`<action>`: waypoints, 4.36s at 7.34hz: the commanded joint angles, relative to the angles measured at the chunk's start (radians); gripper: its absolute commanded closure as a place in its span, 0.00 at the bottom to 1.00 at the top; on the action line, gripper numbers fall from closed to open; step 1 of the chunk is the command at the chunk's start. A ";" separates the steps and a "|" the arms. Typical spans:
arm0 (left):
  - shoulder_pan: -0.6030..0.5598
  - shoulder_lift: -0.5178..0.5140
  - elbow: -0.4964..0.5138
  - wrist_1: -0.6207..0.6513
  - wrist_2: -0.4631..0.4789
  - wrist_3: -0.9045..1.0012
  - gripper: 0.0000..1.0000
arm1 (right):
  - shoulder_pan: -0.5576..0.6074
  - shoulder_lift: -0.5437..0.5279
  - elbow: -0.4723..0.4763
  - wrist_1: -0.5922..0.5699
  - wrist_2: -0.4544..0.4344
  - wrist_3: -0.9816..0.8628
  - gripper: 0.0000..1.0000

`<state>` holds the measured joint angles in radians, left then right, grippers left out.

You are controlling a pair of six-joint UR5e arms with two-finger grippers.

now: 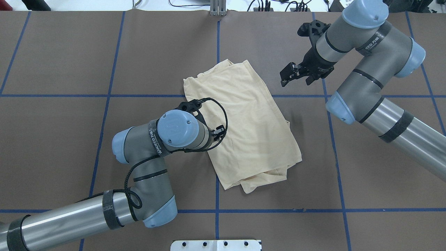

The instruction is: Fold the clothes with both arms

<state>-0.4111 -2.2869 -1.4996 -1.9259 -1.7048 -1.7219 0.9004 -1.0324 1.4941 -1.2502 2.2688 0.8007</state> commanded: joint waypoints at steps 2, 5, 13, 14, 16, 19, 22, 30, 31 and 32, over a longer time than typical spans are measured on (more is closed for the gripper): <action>0.000 -0.002 0.002 0.005 -0.004 0.001 0.53 | 0.000 0.000 -0.002 0.000 0.000 0.000 0.01; 0.000 -0.002 -0.005 0.015 -0.012 0.001 1.00 | 0.000 0.000 -0.008 0.002 0.000 0.000 0.00; -0.138 0.009 0.015 0.073 -0.001 0.141 1.00 | 0.000 0.000 -0.009 0.002 -0.002 0.000 0.00; -0.143 0.018 0.015 0.076 0.004 0.153 1.00 | 0.000 0.002 -0.009 0.002 -0.002 0.000 0.01; -0.141 0.055 0.009 0.061 0.019 0.154 0.01 | 0.000 0.002 -0.009 0.003 -0.002 0.002 0.00; -0.130 0.170 -0.193 -0.027 0.005 0.226 0.00 | 0.000 0.000 -0.008 0.003 0.000 0.002 0.01; -0.002 0.277 -0.197 -0.301 0.014 0.057 0.00 | -0.001 -0.001 -0.008 0.005 -0.002 0.018 0.00; 0.034 0.201 -0.168 -0.139 0.011 -0.022 0.20 | -0.005 -0.008 -0.009 0.005 -0.003 0.018 0.00; 0.034 0.193 -0.169 -0.130 0.011 -0.022 0.23 | -0.005 -0.008 -0.009 0.005 -0.003 0.018 0.00; 0.034 0.195 -0.169 -0.122 0.011 -0.022 0.23 | -0.005 -0.008 -0.009 0.005 -0.003 0.018 0.00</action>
<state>-0.3774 -2.0905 -1.6669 -2.0602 -1.6933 -1.7441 0.8958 -1.0395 1.4849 -1.2458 2.2657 0.8192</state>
